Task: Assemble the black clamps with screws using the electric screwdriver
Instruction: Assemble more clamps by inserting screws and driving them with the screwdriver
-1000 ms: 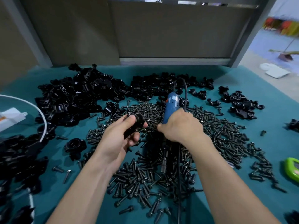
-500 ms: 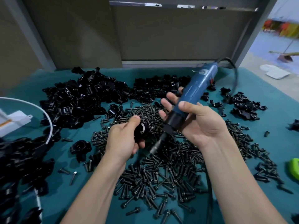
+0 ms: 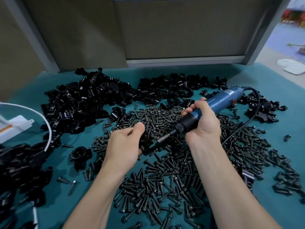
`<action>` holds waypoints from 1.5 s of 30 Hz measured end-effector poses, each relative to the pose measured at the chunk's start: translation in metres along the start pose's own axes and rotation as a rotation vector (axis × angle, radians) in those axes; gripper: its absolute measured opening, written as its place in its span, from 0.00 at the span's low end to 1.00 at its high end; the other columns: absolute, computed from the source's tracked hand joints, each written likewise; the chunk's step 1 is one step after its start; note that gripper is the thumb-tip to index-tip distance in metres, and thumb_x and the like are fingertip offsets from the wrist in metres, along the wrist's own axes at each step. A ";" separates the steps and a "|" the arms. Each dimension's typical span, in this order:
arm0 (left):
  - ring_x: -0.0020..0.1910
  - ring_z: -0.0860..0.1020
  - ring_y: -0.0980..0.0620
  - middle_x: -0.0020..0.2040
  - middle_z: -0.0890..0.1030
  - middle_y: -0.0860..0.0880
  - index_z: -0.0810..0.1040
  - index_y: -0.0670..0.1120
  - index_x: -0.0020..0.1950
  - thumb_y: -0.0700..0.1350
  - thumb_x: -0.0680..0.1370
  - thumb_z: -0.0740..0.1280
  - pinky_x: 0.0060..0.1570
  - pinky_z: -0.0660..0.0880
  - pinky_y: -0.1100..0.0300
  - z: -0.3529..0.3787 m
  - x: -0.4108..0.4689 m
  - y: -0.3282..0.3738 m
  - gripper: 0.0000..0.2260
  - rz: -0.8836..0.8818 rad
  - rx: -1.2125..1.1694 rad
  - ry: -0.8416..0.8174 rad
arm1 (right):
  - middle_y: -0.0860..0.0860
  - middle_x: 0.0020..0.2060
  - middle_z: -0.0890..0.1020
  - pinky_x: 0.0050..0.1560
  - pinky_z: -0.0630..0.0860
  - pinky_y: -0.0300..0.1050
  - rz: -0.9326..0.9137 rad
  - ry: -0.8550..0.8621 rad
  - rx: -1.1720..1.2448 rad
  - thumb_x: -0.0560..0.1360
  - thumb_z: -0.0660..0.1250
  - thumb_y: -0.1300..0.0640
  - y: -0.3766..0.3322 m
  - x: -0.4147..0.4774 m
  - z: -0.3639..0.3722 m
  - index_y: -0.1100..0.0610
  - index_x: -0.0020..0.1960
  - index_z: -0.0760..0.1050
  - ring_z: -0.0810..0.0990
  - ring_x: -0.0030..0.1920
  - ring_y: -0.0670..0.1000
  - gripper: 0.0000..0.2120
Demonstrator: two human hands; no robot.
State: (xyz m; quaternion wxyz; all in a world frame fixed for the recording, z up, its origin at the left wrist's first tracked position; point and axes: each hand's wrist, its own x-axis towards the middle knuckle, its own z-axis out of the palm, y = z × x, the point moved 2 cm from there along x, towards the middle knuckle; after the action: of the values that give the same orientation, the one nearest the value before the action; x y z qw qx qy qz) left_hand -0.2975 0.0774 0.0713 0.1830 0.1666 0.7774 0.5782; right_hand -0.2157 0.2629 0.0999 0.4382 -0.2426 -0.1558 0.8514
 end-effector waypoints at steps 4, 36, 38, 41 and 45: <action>0.44 0.84 0.35 0.39 0.85 0.43 0.82 0.36 0.46 0.75 0.67 0.60 0.49 0.84 0.38 0.002 -0.005 0.006 0.40 0.036 0.107 0.015 | 0.52 0.31 0.78 0.32 0.76 0.43 -0.042 0.002 0.036 0.75 0.66 0.73 0.000 0.004 -0.004 0.55 0.59 0.74 0.75 0.27 0.50 0.18; 0.29 0.72 0.44 0.30 0.74 0.40 0.75 0.35 0.39 0.67 0.81 0.63 0.46 0.81 0.39 0.001 -0.008 0.009 0.33 0.096 0.252 0.048 | 0.53 0.32 0.77 0.32 0.76 0.45 -0.080 -0.089 0.036 0.74 0.65 0.74 0.002 -0.002 -0.005 0.56 0.61 0.73 0.74 0.29 0.50 0.20; 0.30 0.71 0.47 0.31 0.75 0.37 0.76 0.35 0.40 0.71 0.76 0.61 0.46 0.81 0.40 0.001 -0.010 0.010 0.36 0.090 0.255 0.056 | 0.53 0.32 0.76 0.32 0.76 0.45 -0.089 -0.095 0.030 0.74 0.65 0.74 0.003 -0.003 -0.005 0.56 0.60 0.72 0.74 0.29 0.50 0.20; 0.31 0.76 0.44 0.39 0.82 0.35 0.80 0.35 0.44 0.73 0.73 0.60 0.49 0.81 0.38 0.001 -0.012 0.010 0.38 0.058 0.199 0.069 | 0.54 0.33 0.76 0.32 0.76 0.45 -0.098 -0.103 0.028 0.74 0.65 0.75 0.004 -0.004 -0.004 0.57 0.59 0.72 0.74 0.29 0.50 0.19; 0.41 0.82 0.31 0.47 0.84 0.33 0.82 0.33 0.47 0.64 0.81 0.66 0.53 0.82 0.34 0.001 -0.011 0.005 0.31 0.015 0.110 0.077 | 0.54 0.33 0.75 0.32 0.76 0.45 -0.110 -0.116 0.017 0.73 0.65 0.75 0.004 -0.005 -0.004 0.57 0.54 0.71 0.74 0.29 0.51 0.16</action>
State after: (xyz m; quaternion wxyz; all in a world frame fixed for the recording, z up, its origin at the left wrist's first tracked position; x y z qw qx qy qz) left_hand -0.2873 0.0748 0.0766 0.1391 0.1596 0.8133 0.5420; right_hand -0.2138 0.2569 0.0965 0.4768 -0.1801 -0.1870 0.8398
